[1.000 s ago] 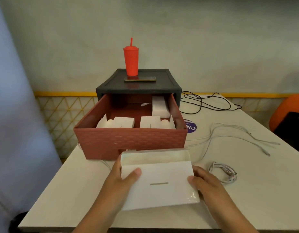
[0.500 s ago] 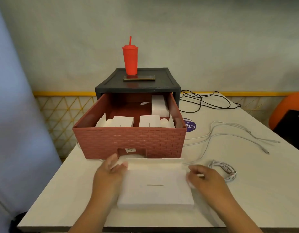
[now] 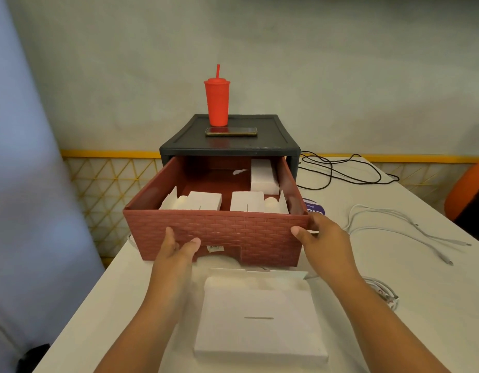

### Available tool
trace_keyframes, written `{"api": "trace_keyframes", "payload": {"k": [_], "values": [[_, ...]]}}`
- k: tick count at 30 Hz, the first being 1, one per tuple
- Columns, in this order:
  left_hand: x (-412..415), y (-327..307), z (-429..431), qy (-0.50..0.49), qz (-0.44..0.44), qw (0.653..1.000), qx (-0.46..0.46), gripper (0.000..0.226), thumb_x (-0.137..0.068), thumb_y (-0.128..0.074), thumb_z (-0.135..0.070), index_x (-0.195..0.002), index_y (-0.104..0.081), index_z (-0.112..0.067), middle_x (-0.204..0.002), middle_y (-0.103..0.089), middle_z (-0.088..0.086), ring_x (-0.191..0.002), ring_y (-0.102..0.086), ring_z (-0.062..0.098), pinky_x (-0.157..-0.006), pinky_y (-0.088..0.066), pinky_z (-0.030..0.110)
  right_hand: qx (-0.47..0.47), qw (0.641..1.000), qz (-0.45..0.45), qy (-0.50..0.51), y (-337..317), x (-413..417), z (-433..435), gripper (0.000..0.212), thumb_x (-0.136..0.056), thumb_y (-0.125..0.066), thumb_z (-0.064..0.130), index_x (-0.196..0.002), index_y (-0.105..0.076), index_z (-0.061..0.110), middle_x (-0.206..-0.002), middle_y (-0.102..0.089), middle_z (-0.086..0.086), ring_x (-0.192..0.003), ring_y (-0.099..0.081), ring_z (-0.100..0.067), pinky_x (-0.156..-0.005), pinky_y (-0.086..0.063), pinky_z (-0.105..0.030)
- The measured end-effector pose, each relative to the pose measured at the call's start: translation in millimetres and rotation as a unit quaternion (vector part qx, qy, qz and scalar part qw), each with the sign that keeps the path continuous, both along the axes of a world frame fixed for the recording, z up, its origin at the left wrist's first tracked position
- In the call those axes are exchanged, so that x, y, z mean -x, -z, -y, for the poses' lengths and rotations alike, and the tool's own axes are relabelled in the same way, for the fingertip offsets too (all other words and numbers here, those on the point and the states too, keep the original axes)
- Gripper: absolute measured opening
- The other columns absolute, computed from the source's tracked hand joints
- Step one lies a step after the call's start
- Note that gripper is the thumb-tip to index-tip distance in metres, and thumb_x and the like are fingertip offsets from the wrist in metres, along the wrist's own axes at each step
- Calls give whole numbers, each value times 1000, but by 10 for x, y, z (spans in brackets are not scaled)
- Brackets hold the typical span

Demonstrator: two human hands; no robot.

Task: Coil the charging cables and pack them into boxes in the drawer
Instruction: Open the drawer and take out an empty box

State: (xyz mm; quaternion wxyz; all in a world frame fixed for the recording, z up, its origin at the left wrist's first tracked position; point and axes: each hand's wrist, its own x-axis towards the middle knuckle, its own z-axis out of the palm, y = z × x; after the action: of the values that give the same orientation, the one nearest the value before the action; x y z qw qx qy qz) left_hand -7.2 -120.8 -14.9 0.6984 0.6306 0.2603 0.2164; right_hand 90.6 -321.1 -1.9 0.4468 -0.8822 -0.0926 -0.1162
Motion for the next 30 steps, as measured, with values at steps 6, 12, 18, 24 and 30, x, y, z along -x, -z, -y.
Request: {"api": "trace_keyframes", "payload": {"k": [6, 12, 18, 24, 30], "values": [[-220, 14, -54, 20, 4, 999, -30, 69, -92, -54, -10, -147, -18, -28, -149, -34, -4, -134, -35, 11, -114, -25, 36, -6, 1000, 4, 6, -21, -266, -28, 28, -91, -57, 25, -116, -60, 14, -106, -66, -5, -85, -53, -15, -59, -35, -17], [-459, 162, -331, -89, -24, 972, -217, 57, -87, -62, -13, -139, -40, -22, -124, -59, 1, -112, -56, 16, -93, -39, 27, 7, 1000, 3, 8, -114, -562, -152, 24, -92, -56, 24, -112, -61, 12, -102, -65, -5, -82, -50, -15, -64, -36, -21], [-774, 189, -726, -153, -24, 950, -271, 41, -80, -70, -17, -116, -50, -16, -103, -55, -1, -95, -57, 21, -79, -42, 32, 18, 1000, -7, 8, -69, -795, -203, 24, -91, -57, 26, -111, -61, 12, -98, -66, -5, -84, -57, -19, -75, -43, -26], [-1032, 193, -898, -161, -42, 936, -310, 37, -79, -71, -22, -106, -46, -18, -96, -53, 2, -85, -56, 23, -71, -41, 34, 19, 1000, -6, 6, -77, -996, -268, 26, -91, -56, 26, -113, -60, 12, -106, -66, -7, -85, -53, -17, -77, -41, -27], [-1220, 166, -954, -121, -63, 943, -304, 41, -80, -70, -23, -111, -44, -16, -97, -52, 3, -88, -57, 25, -71, -39, 33, 26, 999, -25, 7, -83, -1189, -355, 30, -93, -53, 28, -118, -56, 11, -111, -64, -8, -90, -54, -18, -77, -40, -27]]}}
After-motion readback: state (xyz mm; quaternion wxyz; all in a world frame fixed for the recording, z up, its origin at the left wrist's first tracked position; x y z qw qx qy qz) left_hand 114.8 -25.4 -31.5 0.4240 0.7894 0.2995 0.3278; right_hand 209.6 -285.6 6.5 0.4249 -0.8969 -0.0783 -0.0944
